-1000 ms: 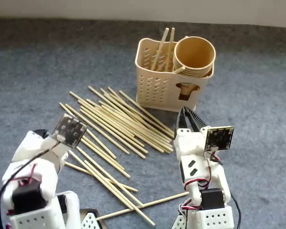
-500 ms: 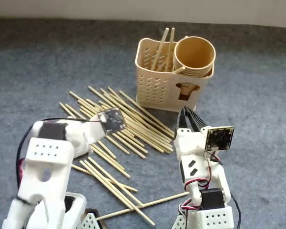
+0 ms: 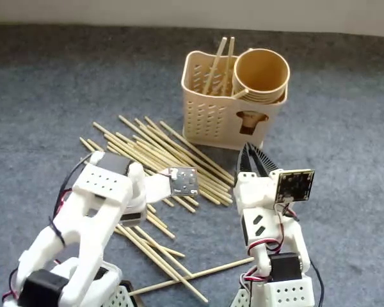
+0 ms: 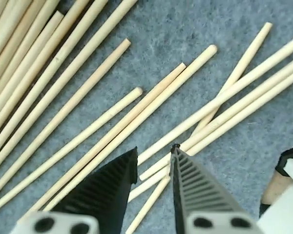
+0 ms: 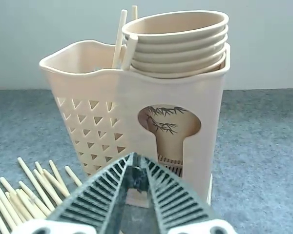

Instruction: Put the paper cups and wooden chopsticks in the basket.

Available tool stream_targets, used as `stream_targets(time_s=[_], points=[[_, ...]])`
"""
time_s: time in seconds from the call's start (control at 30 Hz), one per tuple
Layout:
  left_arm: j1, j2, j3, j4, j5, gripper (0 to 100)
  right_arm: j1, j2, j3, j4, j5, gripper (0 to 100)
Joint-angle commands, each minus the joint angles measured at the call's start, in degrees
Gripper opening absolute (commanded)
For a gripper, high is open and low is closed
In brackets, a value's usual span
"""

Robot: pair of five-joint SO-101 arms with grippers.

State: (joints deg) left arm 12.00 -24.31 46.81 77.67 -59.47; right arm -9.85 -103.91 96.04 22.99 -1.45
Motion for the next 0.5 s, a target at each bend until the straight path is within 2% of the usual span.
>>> stream_targets(time_s=[0.0, 0.47], points=[[1.19, 6.55, -4.09, -3.78, -0.53, 13, 0.31, -1.01, 6.9, 0.22, -0.09, 0.6], [0.92, 30.46, -17.1, -4.13, -0.62, 10, 0.31, -1.01, 7.08, 0.22, -0.09, 0.6]])
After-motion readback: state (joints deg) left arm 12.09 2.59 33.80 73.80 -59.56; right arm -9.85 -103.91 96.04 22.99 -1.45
